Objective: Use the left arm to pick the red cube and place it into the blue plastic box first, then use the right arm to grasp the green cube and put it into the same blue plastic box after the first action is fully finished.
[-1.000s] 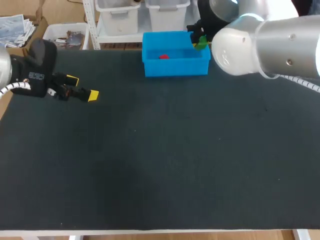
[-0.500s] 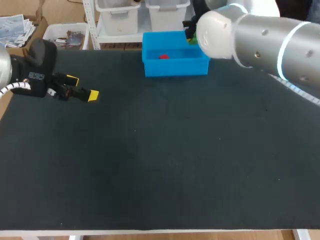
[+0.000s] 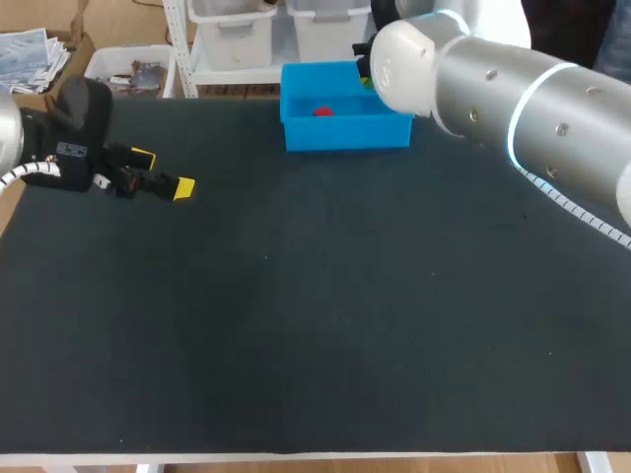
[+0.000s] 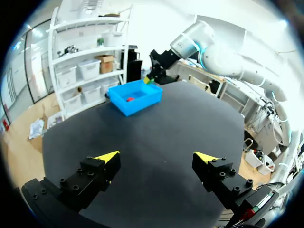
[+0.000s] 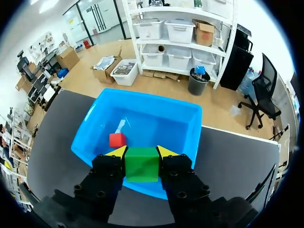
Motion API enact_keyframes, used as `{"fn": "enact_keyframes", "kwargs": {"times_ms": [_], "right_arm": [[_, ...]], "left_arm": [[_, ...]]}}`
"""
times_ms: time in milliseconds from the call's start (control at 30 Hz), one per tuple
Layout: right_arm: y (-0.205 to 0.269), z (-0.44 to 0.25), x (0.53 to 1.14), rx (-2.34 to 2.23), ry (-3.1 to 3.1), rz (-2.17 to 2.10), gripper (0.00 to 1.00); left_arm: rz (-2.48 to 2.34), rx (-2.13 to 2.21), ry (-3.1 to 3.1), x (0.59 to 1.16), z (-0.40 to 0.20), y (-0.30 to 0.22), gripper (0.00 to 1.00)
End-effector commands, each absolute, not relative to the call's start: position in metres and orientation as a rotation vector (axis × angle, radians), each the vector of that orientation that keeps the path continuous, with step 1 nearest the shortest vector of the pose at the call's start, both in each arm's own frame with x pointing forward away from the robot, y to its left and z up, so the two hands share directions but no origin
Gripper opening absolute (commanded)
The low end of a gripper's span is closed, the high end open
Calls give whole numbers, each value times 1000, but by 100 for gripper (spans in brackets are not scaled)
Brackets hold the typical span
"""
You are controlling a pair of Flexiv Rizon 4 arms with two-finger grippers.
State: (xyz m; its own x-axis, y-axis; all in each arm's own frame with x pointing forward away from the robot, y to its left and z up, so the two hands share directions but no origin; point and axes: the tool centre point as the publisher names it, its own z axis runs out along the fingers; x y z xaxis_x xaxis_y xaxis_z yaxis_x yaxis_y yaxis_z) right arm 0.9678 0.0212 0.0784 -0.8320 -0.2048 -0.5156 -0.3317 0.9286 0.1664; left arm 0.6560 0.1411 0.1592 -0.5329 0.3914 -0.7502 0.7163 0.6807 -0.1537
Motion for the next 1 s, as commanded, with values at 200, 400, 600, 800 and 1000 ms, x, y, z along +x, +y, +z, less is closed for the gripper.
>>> {"fn": "enact_keyframes", "kwargs": {"times_ms": [200, 400, 600, 800, 1000], "right_arm": [[29, 56, 999, -429, 2752, 325, 0], [30, 47, 1000, -446, 2775, 318, 0], [29, 49, 1002, -463, 2777, 312, 37], [27, 60, 1000, -471, 2769, 306, 100], [23, 83, 991, -491, 2754, 281, 100]], "left_arm": [[-602, 847, 2167, 655, 157, 144, 100], [-602, 847, 2167, 655, 157, 144, 100], [-602, 847, 2167, 655, 157, 144, 100], [-602, 847, 2167, 655, 157, 144, 100], [-602, 847, 2167, 655, 157, 144, 100]]}}
